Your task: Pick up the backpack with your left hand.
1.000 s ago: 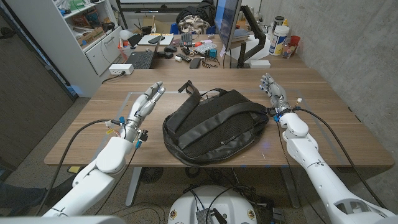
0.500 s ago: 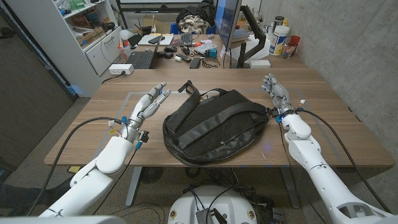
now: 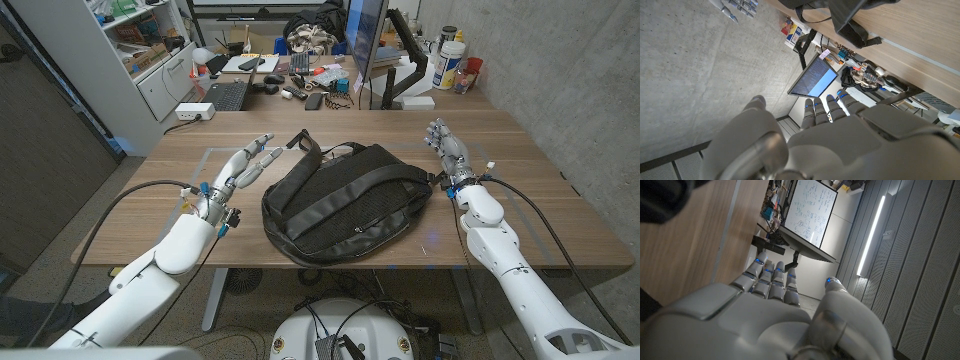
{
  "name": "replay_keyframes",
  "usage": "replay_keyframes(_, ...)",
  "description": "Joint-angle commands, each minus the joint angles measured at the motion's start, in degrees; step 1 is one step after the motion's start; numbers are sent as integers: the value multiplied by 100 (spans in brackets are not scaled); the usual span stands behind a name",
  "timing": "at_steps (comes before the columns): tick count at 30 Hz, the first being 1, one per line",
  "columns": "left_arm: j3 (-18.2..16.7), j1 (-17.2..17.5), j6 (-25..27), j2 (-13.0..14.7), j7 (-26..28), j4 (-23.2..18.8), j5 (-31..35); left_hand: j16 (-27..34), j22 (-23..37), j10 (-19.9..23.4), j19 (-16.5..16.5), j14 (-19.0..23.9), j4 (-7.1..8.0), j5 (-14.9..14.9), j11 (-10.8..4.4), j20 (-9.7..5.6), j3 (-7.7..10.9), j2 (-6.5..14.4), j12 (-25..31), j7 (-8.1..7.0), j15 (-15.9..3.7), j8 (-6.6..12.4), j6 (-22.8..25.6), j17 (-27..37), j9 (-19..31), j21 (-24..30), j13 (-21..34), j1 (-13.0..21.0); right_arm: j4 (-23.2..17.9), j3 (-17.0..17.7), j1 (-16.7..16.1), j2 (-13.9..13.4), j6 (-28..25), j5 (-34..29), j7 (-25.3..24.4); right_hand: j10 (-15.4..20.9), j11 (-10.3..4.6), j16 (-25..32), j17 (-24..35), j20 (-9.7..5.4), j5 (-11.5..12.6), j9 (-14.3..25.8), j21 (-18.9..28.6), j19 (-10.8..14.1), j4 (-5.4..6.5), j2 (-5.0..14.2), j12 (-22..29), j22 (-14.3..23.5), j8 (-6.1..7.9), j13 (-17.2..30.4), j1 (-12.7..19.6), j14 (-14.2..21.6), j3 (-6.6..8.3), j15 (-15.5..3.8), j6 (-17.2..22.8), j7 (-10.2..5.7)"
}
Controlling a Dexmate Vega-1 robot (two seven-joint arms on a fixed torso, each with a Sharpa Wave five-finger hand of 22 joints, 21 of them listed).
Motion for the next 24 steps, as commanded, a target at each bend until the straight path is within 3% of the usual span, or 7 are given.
replay_keyframes(1, -33, 20, 320, 246, -103, -238, 298, 15, 14, 53, 8, 38, -32, -19, -21, 64, 16, 7, 15, 4, -2, 44, 43, 14, 14, 26, 30, 60, 28, -9, 29, -5, 2, 12, 21, 69, -6, -3, 9, -4, 36, 22, -2, 57, -34, -7, -4, 23, 11, 23, -9, 61, -4, 19, 49, -24)
replay_keyframes(24, -441, 924, 1168, 110, 244, -1190, 1120, 4, 15, 45, -1, 47, -97, -16, -49, 149, 38, 17, -1, -28, -19, 29, 24, 13, 16, 20, 34, 169, 334, -80, 280, 97, 123, 19, 236, 85, 0, -9, 11, 3, 39, 23, -46, 71, -45, 0, -10, 24, 3, 24, -17, 68, -10, 25, 52, -25)
